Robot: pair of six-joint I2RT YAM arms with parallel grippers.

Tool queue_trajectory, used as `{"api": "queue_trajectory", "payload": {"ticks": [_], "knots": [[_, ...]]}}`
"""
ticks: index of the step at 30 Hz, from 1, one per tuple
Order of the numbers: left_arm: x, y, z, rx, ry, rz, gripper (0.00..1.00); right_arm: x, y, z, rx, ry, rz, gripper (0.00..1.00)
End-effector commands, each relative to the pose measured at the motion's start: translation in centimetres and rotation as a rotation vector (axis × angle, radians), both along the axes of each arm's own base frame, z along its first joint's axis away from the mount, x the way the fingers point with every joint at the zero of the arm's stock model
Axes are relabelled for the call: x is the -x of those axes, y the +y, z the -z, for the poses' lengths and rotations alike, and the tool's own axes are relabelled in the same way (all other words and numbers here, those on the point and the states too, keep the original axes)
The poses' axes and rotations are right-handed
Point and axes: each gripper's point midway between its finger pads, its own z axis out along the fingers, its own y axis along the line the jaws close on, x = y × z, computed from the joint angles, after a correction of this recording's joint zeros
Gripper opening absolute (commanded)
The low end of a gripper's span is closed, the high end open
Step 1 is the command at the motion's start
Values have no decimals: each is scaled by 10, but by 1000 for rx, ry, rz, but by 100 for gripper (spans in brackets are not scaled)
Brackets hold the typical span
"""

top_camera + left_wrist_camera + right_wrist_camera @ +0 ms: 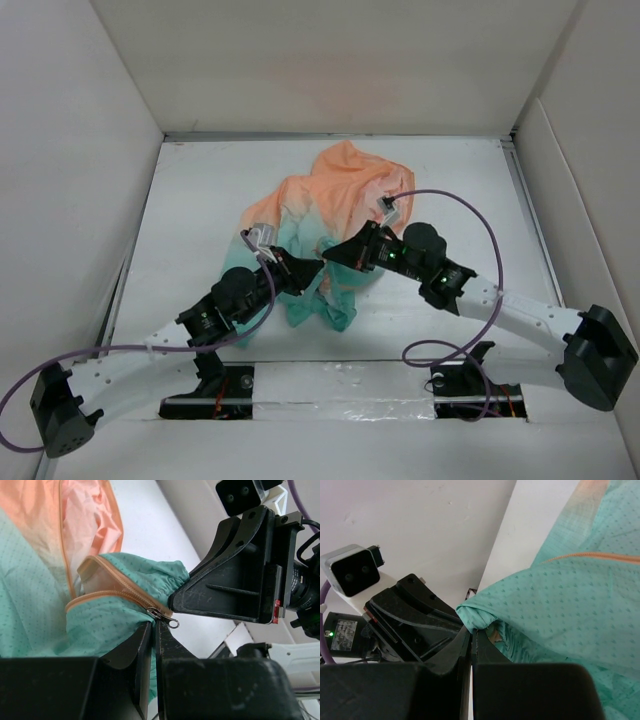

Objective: Zip up the jacket

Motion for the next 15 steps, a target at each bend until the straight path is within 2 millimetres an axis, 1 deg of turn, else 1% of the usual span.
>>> {"api": "queue_trajectory", "payload": {"ticks": [1,3,4,6,8,9,11,12,13,15], "knots": [[28,-14,-11,55,-5,154,0,-14,-5,-15,-87,-48,70,0],[28,-11,-11,51,-9,143,0,-16,-10,-10,-73,-43,98,0],[27,-10,-10,47,-10,140,0,-18,-14,-2,-53,-33,124,0],[27,-11,-8,38,-6,143,0,-14,-18,1,-50,-34,134,0],[29,-13,-7,38,-3,159,0,-13,-22,15,-29,-9,149,0],[29,-14,-5,35,1,162,0,-12,-23,18,-28,-2,149,0],[30,-14,-4,37,6,167,0,-10,-23,22,-37,12,146,0],[31,-14,-4,40,4,171,0,-9,-25,27,-35,20,146,0],[31,-15,-4,40,4,172,0,-6,-23,27,-39,20,140,0],[31,-15,-1,39,12,172,0,-7,-25,30,-31,28,150,0]]}}
